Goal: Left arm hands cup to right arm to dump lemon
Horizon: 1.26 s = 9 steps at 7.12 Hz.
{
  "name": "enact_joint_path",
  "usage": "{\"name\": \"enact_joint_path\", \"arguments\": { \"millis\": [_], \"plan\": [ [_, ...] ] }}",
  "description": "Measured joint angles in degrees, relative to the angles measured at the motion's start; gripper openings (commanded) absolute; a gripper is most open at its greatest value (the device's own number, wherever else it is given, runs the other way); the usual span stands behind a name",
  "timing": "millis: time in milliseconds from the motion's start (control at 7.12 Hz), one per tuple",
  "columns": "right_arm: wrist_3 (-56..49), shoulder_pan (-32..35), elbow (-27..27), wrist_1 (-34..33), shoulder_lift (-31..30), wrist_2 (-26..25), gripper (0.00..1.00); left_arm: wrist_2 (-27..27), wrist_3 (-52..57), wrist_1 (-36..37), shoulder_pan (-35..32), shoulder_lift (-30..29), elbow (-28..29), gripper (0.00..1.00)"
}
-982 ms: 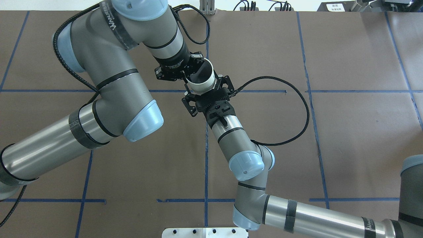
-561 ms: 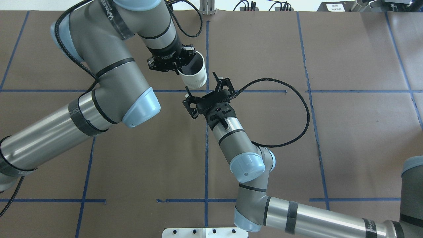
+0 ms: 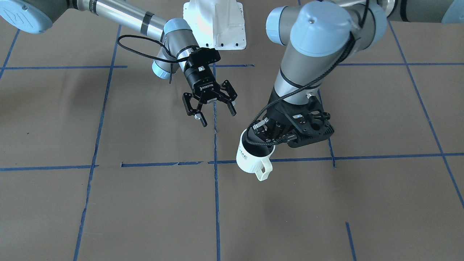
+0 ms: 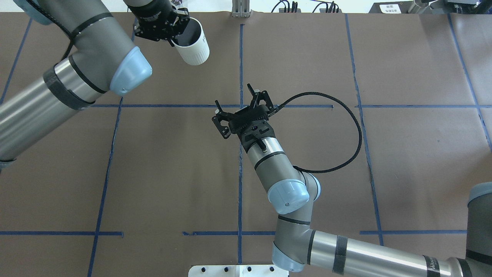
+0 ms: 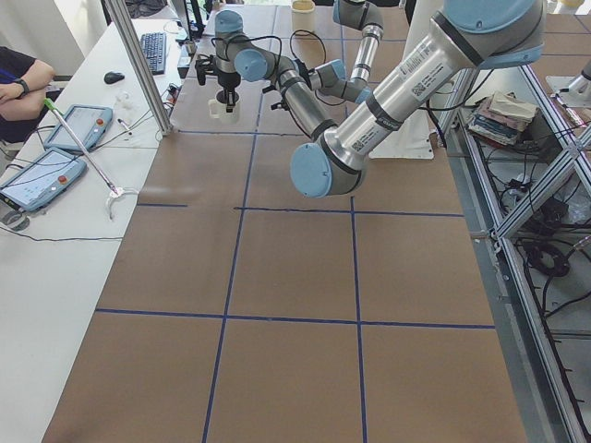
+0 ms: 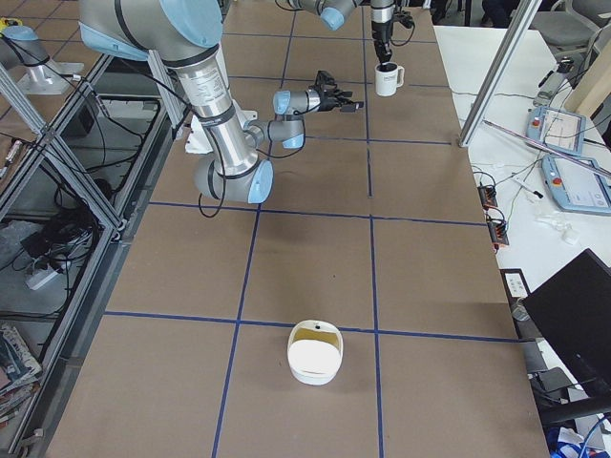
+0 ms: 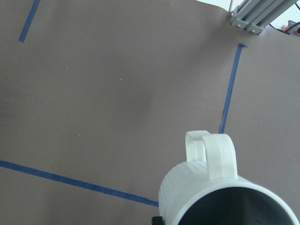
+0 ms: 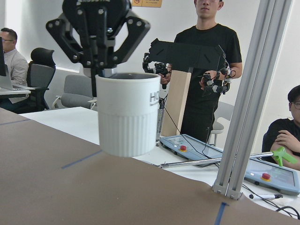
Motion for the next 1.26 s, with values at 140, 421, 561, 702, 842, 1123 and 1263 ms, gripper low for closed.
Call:
{"name": "enact_joint_path", "arguments": {
  "millis": [140,421,561,702,842,1123,1263],
  "plan": [
    [1.1,1.1,3.4,-6.4,0.2,0.4,1.0,-1.6,3.7,0.1,-2.2,3.2,-1.8,0.0],
    [8.2,5.8,12.3,-25.9,0.1,6.8,1.0,-2.8,11.2,0.2,-5.2,12.5,-9.4,0.0],
    [12.6,9.6,15.9,-36.1,0.0,13.6,1.0,-2.9,15.2,0.2,-6.1,17.9,-13.9,0.0],
    [15.6,14.0,18.9,-45.8,-0.1,22.2,1.0,-3.0,19.3,0.1,-6.6,23.6,-18.0,0.0],
    [17.0,19.1,21.3,-55.3,-0.2,32.4,1.0,-3.0,23.4,-0.1,-7.1,29.4,-21.6,0.0],
    [15.4,31.4,23.2,-70.8,-1.3,56.5,1.0,-2.9,30.6,-0.7,-8.4,39.8,-25.4,0.0],
    [10.2,37.6,23.6,-74.8,-3.2,66.5,1.0,-2.9,32.4,-1.4,-8.7,43.0,-25.6,0.0]
  ]
}}
